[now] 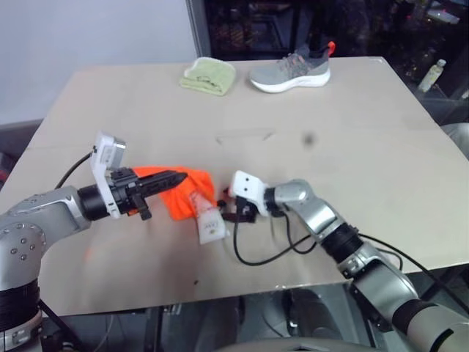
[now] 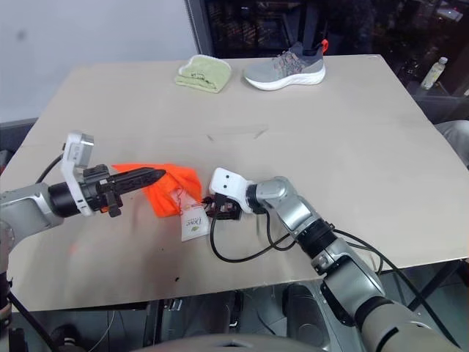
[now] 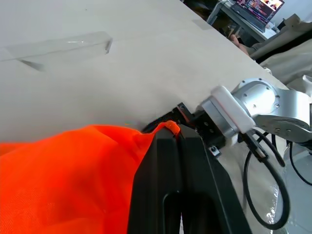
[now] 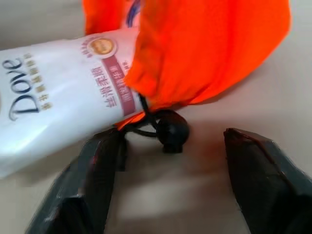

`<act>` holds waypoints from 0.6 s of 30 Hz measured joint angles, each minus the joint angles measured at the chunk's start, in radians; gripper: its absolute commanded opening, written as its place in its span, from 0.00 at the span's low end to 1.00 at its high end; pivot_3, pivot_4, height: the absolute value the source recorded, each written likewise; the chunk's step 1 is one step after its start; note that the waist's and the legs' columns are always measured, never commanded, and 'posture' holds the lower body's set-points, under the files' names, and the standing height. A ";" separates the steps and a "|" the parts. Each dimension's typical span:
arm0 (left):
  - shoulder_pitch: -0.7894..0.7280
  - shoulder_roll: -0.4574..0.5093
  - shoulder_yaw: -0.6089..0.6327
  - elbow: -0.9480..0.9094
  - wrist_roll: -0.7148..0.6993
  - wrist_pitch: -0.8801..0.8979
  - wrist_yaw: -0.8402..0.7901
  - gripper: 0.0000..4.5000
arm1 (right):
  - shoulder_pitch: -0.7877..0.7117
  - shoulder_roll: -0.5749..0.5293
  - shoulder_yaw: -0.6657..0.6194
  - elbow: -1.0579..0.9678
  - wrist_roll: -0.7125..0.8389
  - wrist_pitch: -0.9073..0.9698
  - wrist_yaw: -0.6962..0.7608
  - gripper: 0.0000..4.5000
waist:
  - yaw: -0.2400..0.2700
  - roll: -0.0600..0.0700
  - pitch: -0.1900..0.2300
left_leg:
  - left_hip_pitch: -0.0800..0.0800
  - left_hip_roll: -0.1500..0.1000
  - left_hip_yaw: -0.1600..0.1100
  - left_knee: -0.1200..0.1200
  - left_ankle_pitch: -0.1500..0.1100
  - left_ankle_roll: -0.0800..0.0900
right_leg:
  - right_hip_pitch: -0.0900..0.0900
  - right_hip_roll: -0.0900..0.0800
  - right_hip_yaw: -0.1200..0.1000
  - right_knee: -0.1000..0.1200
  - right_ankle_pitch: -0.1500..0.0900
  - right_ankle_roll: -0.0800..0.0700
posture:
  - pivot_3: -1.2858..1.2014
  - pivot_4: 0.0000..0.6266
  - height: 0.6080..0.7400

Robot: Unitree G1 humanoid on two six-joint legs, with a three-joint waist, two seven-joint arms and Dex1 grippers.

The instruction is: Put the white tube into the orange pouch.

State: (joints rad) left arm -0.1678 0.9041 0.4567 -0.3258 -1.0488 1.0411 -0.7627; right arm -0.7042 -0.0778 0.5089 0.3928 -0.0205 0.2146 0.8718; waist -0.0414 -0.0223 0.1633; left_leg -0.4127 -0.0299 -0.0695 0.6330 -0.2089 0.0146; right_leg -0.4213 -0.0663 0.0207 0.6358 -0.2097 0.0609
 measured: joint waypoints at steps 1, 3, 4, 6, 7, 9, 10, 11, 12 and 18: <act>0.000 0.000 0.000 0.000 -0.002 0.000 0.003 0.00 | 0.000 0.002 0.000 0.003 -0.002 -0.005 0.000 0.41 | 0.000 0.000 0.000 | 0.000 0.000 0.000 0.000 0.000 0.000 | 0.000 0.000 0.000 0.000 0.000 0.000 | 0.52 0.24 1.00; 0.000 0.000 0.000 -0.004 -0.005 0.000 0.007 0.00 | 0.004 0.003 -0.003 0.003 -0.003 -0.010 -0.002 0.20 | 0.000 0.000 0.000 | 0.000 0.000 0.000 0.000 0.000 0.000 | 0.000 0.000 0.000 0.000 0.000 0.000 | 0.52 0.24 1.00; 0.000 0.000 0.000 -0.007 -0.007 0.000 0.008 0.00 | 0.011 0.003 -0.010 0.001 -0.002 -0.012 -0.003 0.09 | 0.000 0.000 0.000 | 0.000 0.000 0.000 0.000 0.000 0.000 | 0.000 0.000 0.000 0.000 0.000 0.000 | 0.52 0.24 1.00; 0.000 -0.001 0.000 -0.008 -0.011 0.000 0.009 0.00 | 0.028 -0.009 -0.019 -0.022 0.004 -0.011 -0.001 0.02 | 0.001 0.000 0.000 | 0.000 0.000 0.000 0.000 0.000 0.000 | 0.000 0.000 0.000 0.000 0.000 0.000 | 0.52 0.24 1.00; 0.000 -0.001 0.000 -0.008 -0.012 0.000 0.010 0.00 | 0.034 -0.015 -0.023 -0.032 0.008 -0.008 0.000 0.02 | 0.001 0.000 0.000 | 0.000 0.000 0.000 0.000 0.000 0.000 | 0.000 0.000 0.000 0.000 0.000 0.000 | 0.52 0.24 1.00; 0.000 -0.003 0.000 -0.009 -0.015 0.000 0.016 0.00 | 0.046 -0.040 -0.048 -0.071 0.018 0.006 0.006 0.02 | 0.001 0.000 0.000 | 0.000 0.000 -0.001 0.000 0.000 0.000 | 0.000 0.000 0.000 0.000 0.000 0.000 | 0.52 0.24 1.00; 0.000 -0.005 0.000 -0.010 -0.015 0.000 0.019 0.00 | 0.049 -0.055 -0.057 -0.095 0.022 0.015 0.009 0.02 | 0.001 0.000 0.000 | 0.000 0.000 -0.001 0.000 0.000 0.000 | 0.000 0.000 0.000 0.000 0.000 0.000 | 0.52 0.24 1.00; 0.000 -0.008 0.000 -0.010 -0.016 0.000 0.022 0.00 | 0.050 -0.070 -0.066 -0.120 0.027 0.024 0.014 0.02 | 0.001 0.000 0.000 | 0.000 0.000 -0.001 0.000 0.000 0.001 | 0.000 0.000 0.000 0.000 0.000 0.000 | 0.52 0.24 1.00; -0.001 -0.013 0.000 -0.011 -0.021 0.000 0.027 0.00 | 0.053 -0.092 -0.080 -0.155 0.035 0.041 0.019 0.02 | 0.002 0.000 0.000 | 0.000 0.000 -0.001 0.000 -0.001 0.001 | 0.000 0.000 0.000 0.000 0.000 0.000 | 0.52 0.24 1.00; -0.012 -0.033 -0.001 -0.024 -0.056 0.002 0.047 0.00 | 0.047 -0.218 -0.159 -0.322 0.087 0.155 0.063 0.02 | 0.004 0.000 0.000 | -0.001 0.000 -0.001 0.000 -0.002 0.004 | 0.000 0.000 -0.001 0.000 0.000 0.000 | 0.52 0.24 1.00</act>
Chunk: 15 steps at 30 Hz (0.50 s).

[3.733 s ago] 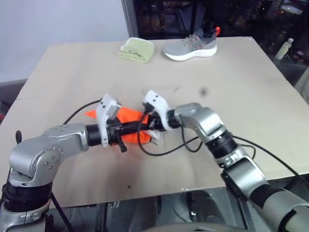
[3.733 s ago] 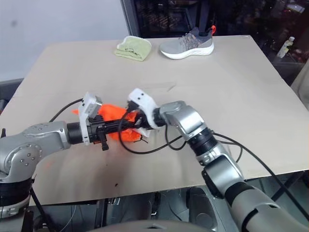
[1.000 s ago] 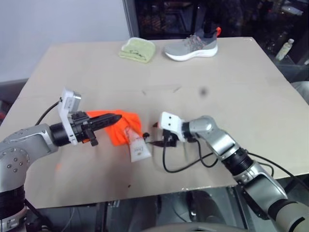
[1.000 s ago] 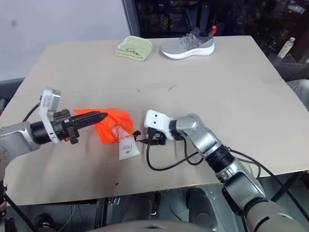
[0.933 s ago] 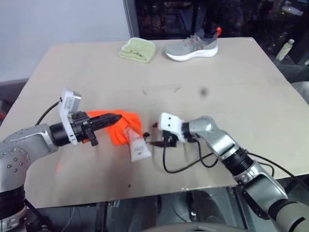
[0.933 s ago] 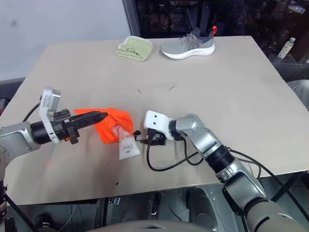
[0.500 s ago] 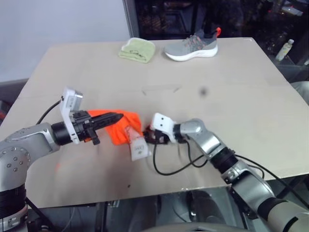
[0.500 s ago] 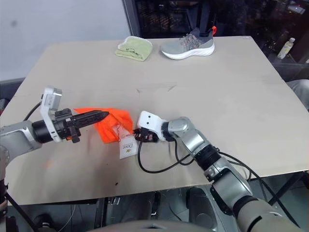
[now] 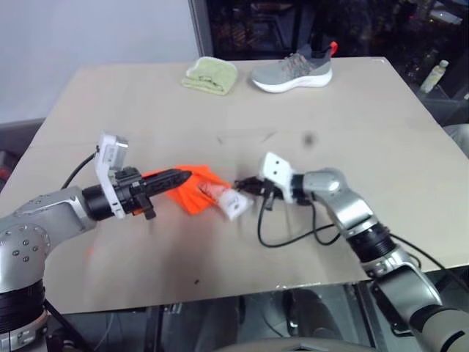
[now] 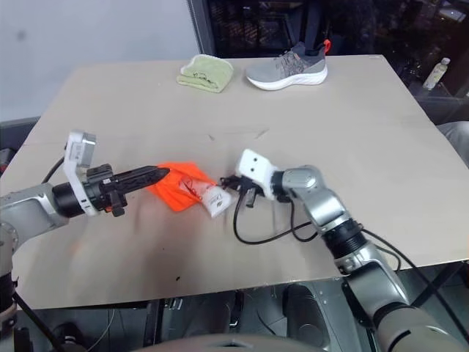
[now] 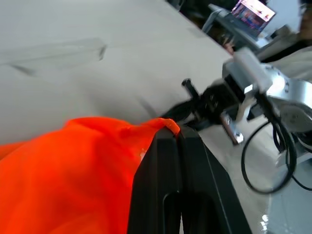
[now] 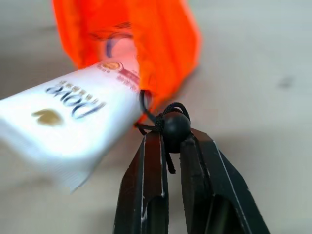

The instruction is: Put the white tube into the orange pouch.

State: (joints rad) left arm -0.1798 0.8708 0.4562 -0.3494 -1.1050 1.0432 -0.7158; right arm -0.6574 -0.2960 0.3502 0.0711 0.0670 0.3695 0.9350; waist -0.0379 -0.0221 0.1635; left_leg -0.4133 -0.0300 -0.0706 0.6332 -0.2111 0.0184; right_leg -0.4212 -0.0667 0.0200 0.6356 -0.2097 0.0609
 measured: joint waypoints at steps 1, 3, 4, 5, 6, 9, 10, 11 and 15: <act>-0.007 -0.005 -0.006 -0.005 0.000 0.000 0.004 0.00 | -0.005 -0.013 -0.009 -0.021 0.012 0.020 0.007 0.02 | -0.001 0.000 0.000 | 0.000 0.000 0.000 0.000 0.000 0.000 | 0.000 0.000 0.000 0.000 0.000 0.000 | 0.52 0.24 1.00; -0.013 -0.011 -0.024 -0.020 0.002 -0.004 0.010 0.00 | -0.018 -0.022 -0.013 -0.034 0.019 0.037 0.017 0.02 | -0.002 0.000 0.000 | 0.000 0.000 0.001 0.000 0.000 0.000 | 0.000 0.000 0.000 0.000 0.000 0.000 | 0.52 0.24 1.00; -0.015 -0.017 -0.054 -0.046 0.009 -0.014 0.014 0.00 | -0.037 -0.036 -0.013 -0.037 0.025 0.052 0.025 0.02 | -0.001 0.000 0.000 | 0.000 0.000 0.001 0.000 0.000 0.000 | 0.000 0.000 0.000 0.000 0.000 0.000 | 0.52 0.24 1.00; -0.015 -0.023 -0.096 -0.082 0.020 -0.024 0.011 0.00 | -0.065 -0.059 -0.016 -0.038 0.029 0.067 0.037 0.02 | 0.000 0.000 0.000 | 0.000 0.000 0.001 0.000 0.000 0.000 | 0.000 -0.001 0.001 0.000 0.000 0.000 | 0.52 0.24 1.00; -0.014 -0.024 -0.110 -0.094 0.024 -0.026 0.007 0.00 | -0.077 -0.063 -0.019 -0.038 0.030 0.072 0.038 0.02 | 0.000 0.000 0.000 | 0.000 0.000 0.001 0.000 0.000 0.000 | 0.000 -0.001 0.001 0.000 0.000 0.000 | 0.52 0.24 1.00; -0.006 -0.022 -0.130 -0.125 0.027 -0.042 -0.023 0.06 | -0.109 -0.066 -0.019 -0.035 0.031 0.093 0.028 0.01 | 0.000 0.000 0.000 | 0.000 0.000 0.002 0.000 0.000 0.000 | 0.000 -0.001 0.001 0.000 0.000 0.000 | 0.52 0.24 1.00; -0.002 -0.021 -0.135 -0.132 0.027 -0.046 -0.030 0.13 | -0.121 -0.067 -0.019 -0.032 0.027 0.095 0.019 0.00 | 0.000 0.000 0.000 | 0.000 0.000 0.002 0.000 0.000 0.000 | 0.000 -0.001 0.001 0.000 0.000 0.000 | 0.52 0.24 1.00; 0.000 -0.020 -0.139 -0.135 0.025 -0.047 -0.040 0.17 | -0.136 -0.073 -0.020 -0.029 0.019 0.095 0.007 0.00 | 0.000 0.000 0.000 | 0.000 0.000 0.002 0.000 0.000 0.000 | 0.000 -0.001 0.001 0.000 0.000 0.000 | 0.52 0.24 1.00; 0.003 -0.005 -0.140 -0.137 0.019 -0.049 -0.061 0.60 | -0.180 -0.093 -0.024 -0.012 -0.035 0.083 -0.065 0.00 | 0.001 0.000 0.000 | 0.000 0.000 0.002 0.000 0.000 0.000 | 0.000 -0.001 0.001 0.000 0.000 0.000 | 0.52 0.24 1.00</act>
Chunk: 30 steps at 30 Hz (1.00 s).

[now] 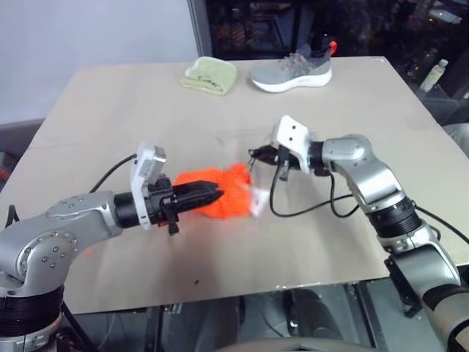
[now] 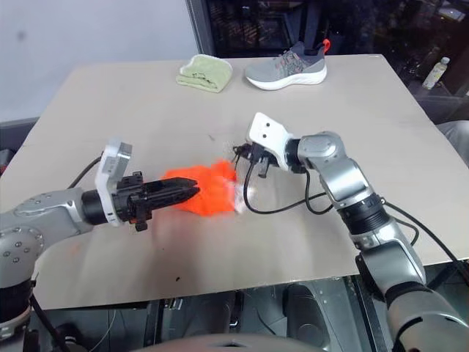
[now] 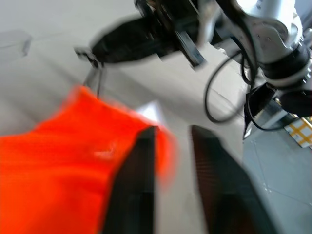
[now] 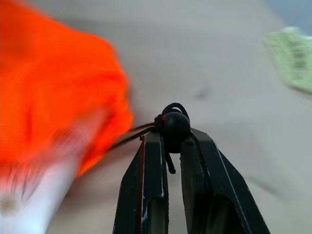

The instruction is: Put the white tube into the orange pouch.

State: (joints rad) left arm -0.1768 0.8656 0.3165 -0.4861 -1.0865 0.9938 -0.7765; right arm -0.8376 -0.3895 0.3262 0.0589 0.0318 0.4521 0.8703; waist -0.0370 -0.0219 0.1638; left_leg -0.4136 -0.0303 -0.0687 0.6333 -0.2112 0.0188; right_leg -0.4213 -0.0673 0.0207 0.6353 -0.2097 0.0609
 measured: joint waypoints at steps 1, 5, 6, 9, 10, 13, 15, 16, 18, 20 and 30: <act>0.000 -0.001 -0.001 0.000 0.007 -0.006 0.006 0.69 | -0.008 -0.001 -0.004 0.000 -0.009 -0.001 -0.013 0.00 | 0.001 0.000 0.000 | 0.000 0.000 0.000 0.000 0.000 0.000 | 0.000 0.000 0.000 0.000 0.000 0.000 | 0.52 0.24 1.00; -0.054 -0.020 -0.022 0.010 0.046 -0.035 0.037 0.69 | -0.013 -0.010 -0.015 -0.020 -0.021 -0.003 -0.030 0.00 | 0.006 0.000 0.000 | 0.000 0.000 0.000 0.000 0.000 0.000 | 0.000 0.000 0.000 0.000 0.000 0.000 | 0.52 0.24 1.00; -0.081 -0.028 -0.034 0.020 0.068 -0.052 0.045 0.69 | -0.013 -0.011 -0.015 -0.028 -0.022 -0.003 -0.030 0.00 | 0.008 0.000 0.000 | 0.000 0.000 0.000 0.000 0.000 0.000 | 0.000 0.000 -0.001 0.000 0.000 0.000 | 0.52 0.24 1.00; -0.168 -0.062 -0.116 0.073 0.186 -0.118 0.082 0.69 | -0.014 -0.020 -0.015 -0.055 -0.027 0.002 -0.034 0.00 | 0.013 0.000 0.000 | 0.000 -0.001 0.001 0.001 0.000 0.000 | 0.002 0.000 -0.001 0.000 0.000 0.000 | 0.52 0.24 1.00; -0.200 -0.087 -0.160 0.103 0.239 -0.142 0.096 0.69 | -0.014 -0.028 -0.016 -0.063 -0.028 0.002 -0.036 0.00 | 0.015 0.000 0.000 | 0.000 -0.001 0.002 0.001 0.000 0.000 | 0.002 0.000 -0.001 0.000 0.000 0.000 | 0.52 0.24 1.00; -0.262 -0.169 -0.274 0.184 0.361 -0.200 0.129 0.69 | -0.014 -0.039 -0.018 -0.093 -0.035 0.006 -0.047 0.00 | 0.022 0.000 0.001 | 0.000 -0.001 0.004 0.002 0.000 0.000 | 0.002 0.001 -0.001 -0.001 0.000 0.000 | 0.52 0.24 1.00; -0.304 -0.227 -0.338 0.237 0.440 -0.254 0.131 0.69 | -0.014 -0.041 -0.020 -0.110 -0.043 0.015 -0.054 0.00 | 0.026 0.000 0.001 | -0.001 -0.002 0.004 0.002 0.000 0.000 | 0.002 0.001 -0.002 -0.001 0.000 0.000 | 0.52 0.24 1.00; -0.312 -0.247 -0.359 0.253 0.461 -0.272 0.130 0.69 | -0.014 -0.041 -0.020 -0.122 -0.045 0.018 -0.055 0.00 | 0.025 0.000 0.001 | -0.001 -0.001 0.004 0.002 0.000 0.000 | 0.002 0.001 -0.002 -0.001 0.000 0.000 | 0.52 0.24 1.00; -0.338 -0.306 -0.397 0.317 0.513 -0.318 0.125 0.69 | -0.012 -0.048 -0.019 -0.147 -0.054 0.024 -0.055 0.00 | 0.025 0.000 0.001 | -0.001 -0.002 0.005 0.002 0.000 0.000 | 0.002 0.000 -0.002 -0.001 0.000 0.000 | 0.52 0.24 1.00; -0.365 -0.353 -0.418 0.383 0.556 -0.360 0.123 0.69 | -0.009 -0.056 -0.018 -0.164 -0.061 0.030 -0.055 0.00 | 0.025 0.000 0.001 | -0.001 -0.002 0.005 0.002 0.000 0.000 | 0.002 0.000 -0.002 -0.001 0.000 0.000 | 0.52 0.24 1.00; -0.437 -0.462 -0.439 0.498 0.632 -0.441 0.077 0.23 | -0.004 -0.061 -0.009 -0.177 -0.087 0.044 -0.059 0.00 | 0.023 0.000 0.001 | -0.001 -0.002 0.005 0.002 0.000 0.000 | 0.002 0.001 -0.002 -0.001 0.000 0.000 | 0.52 0.24 1.00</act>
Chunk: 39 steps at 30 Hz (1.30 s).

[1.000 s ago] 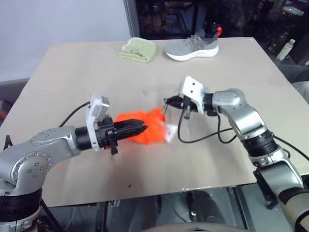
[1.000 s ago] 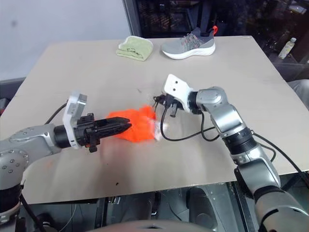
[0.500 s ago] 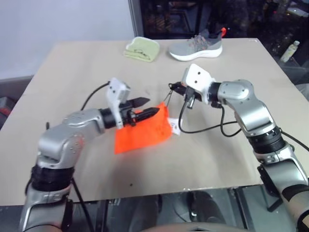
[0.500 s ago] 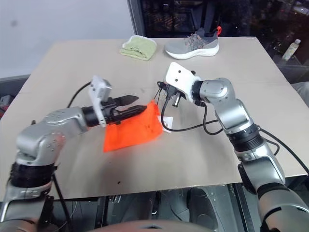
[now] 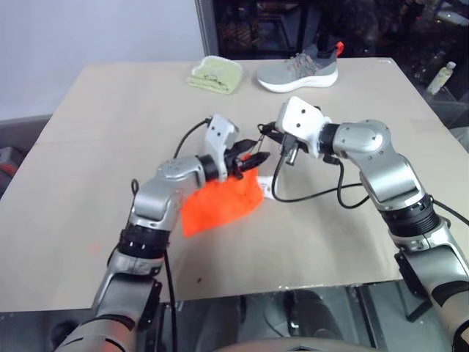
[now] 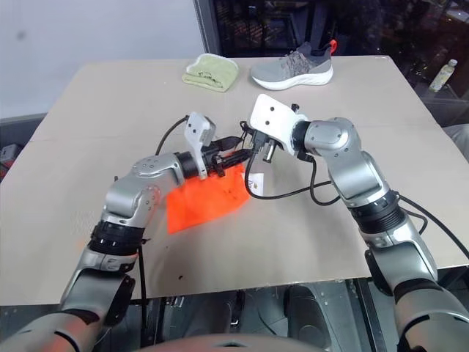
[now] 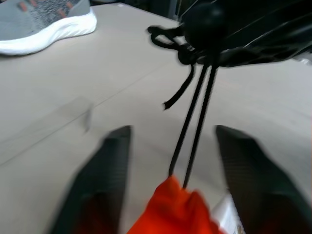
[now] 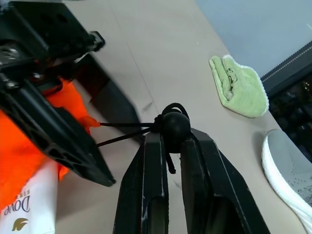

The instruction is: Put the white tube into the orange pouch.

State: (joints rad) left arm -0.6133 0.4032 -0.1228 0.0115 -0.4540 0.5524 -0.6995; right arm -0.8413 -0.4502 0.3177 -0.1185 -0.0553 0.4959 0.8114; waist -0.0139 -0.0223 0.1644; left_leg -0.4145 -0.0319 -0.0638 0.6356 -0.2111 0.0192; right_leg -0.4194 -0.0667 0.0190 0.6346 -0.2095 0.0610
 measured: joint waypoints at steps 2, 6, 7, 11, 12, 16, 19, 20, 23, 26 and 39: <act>0.000 -0.001 -0.001 -0.001 0.000 0.001 -0.013 0.03 | 0.001 0.000 0.000 0.000 -0.006 0.000 -0.004 0.00 | 0.000 0.000 0.000 | 0.000 0.000 0.000 0.000 0.000 0.000 | 0.000 0.000 0.000 0.000 0.000 0.000 | 0.52 0.24 1.00; 0.001 -0.003 0.010 -0.007 -0.004 0.005 -0.018 0.01 | 0.006 -0.001 0.000 0.000 -0.018 0.000 -0.012 0.00 | 0.000 0.000 0.000 | 0.000 0.000 0.000 0.001 0.000 0.000 | 0.000 0.000 0.000 0.001 0.000 0.000 | 0.52 0.24 1.00; 0.002 -0.003 0.015 -0.012 -0.007 0.007 -0.019 0.01 | 0.008 -0.001 0.000 0.000 -0.019 0.000 -0.013 0.00 | 0.000 0.000 0.000 | 0.000 0.001 0.000 0.001 0.000 0.000 | 0.000 0.000 0.000 0.001 0.000 0.000 | 0.52 0.24 1.00; 0.013 0.002 0.035 -0.034 -0.016 0.011 -0.028 0.01 | 0.015 -0.001 0.000 0.000 -0.024 0.000 -0.017 0.00 | 0.000 0.000 0.000 | 0.000 0.001 -0.001 0.001 0.000 0.000 | 0.000 0.000 0.000 0.001 0.000 0.000 | 0.52 0.24 1.00; 0.017 0.006 0.042 -0.043 -0.021 0.012 -0.035 0.01 | 0.020 -0.001 0.000 0.000 -0.027 0.000 -0.018 0.00 | 0.000 0.000 0.000 | 0.000 0.001 -0.001 0.001 0.000 0.000 | 0.000 0.000 0.000 0.001 0.000 0.000 | 0.52 0.24 1.00; 0.018 0.008 0.114 -0.056 -0.122 0.130 -0.044 0.10 | 0.029 -0.002 0.000 0.000 -0.036 0.000 -0.029 0.00 | -0.001 0.000 0.000 | 0.000 0.001 -0.002 0.001 0.000 0.000 | 0.000 0.000 0.000 0.001 0.000 0.000 | 0.52 0.24 1.00; 0.017 0.028 0.124 -0.086 -0.166 0.189 -0.057 0.32 | 0.029 -0.001 0.000 0.000 -0.037 0.000 -0.033 0.00 | -0.002 0.000 0.000 | 0.000 0.001 -0.002 0.001 0.000 0.000 | 0.000 0.000 0.000 0.001 0.000 0.000 | 0.52 0.24 1.00; 0.018 0.047 0.124 -0.103 -0.179 0.211 -0.066 0.32 | 0.029 -0.001 0.000 0.000 -0.037 -0.001 -0.034 0.00 | -0.002 0.000 0.000 | 0.000 0.001 -0.002 0.001 0.000 0.000 | 0.000 0.000 0.000 0.001 0.000 0.000 | 0.52 0.24 1.00; 0.018 0.089 0.143 -0.123 -0.198 0.232 -0.086 0.32 | 0.030 -0.001 0.000 0.000 -0.037 -0.001 -0.036 0.00 | -0.002 0.000 0.000 | 0.001 0.001 -0.002 0.001 0.000 0.000 | 0.000 0.000 0.000 0.001 0.000 0.000 | 0.52 0.24 1.00; 0.009 0.099 0.155 -0.105 -0.185 0.217 -0.086 0.32 | 0.030 0.000 -0.001 0.000 -0.034 -0.006 -0.037 0.00 | 0.000 0.000 0.000 | 0.001 0.001 -0.001 0.001 0.000 0.000 | 0.001 0.000 0.000 0.001 0.000 0.000 | 0.52 0.24 1.00; -0.144 0.054 0.065 0.181 0.041 -0.027 -0.141 0.32 | 0.051 0.010 -0.009 -0.013 0.023 -0.051 -0.033 0.00 | -0.004 0.000 0.000 | 0.000 0.000 -0.001 0.002 0.000 0.000 | 0.002 0.001 -0.001 0.000 0.000 0.000 | 0.52 0.24 1.00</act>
State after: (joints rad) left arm -0.7574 0.4568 -0.0577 0.1928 -0.4129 0.5257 -0.8407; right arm -0.7902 -0.4401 0.3084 -0.1318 -0.0328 0.4451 0.7788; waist -0.0177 -0.0222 0.1645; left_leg -0.4141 -0.0323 -0.0650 0.6373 -0.2110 0.0190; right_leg -0.4178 -0.0660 0.0177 0.6350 -0.2095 0.0611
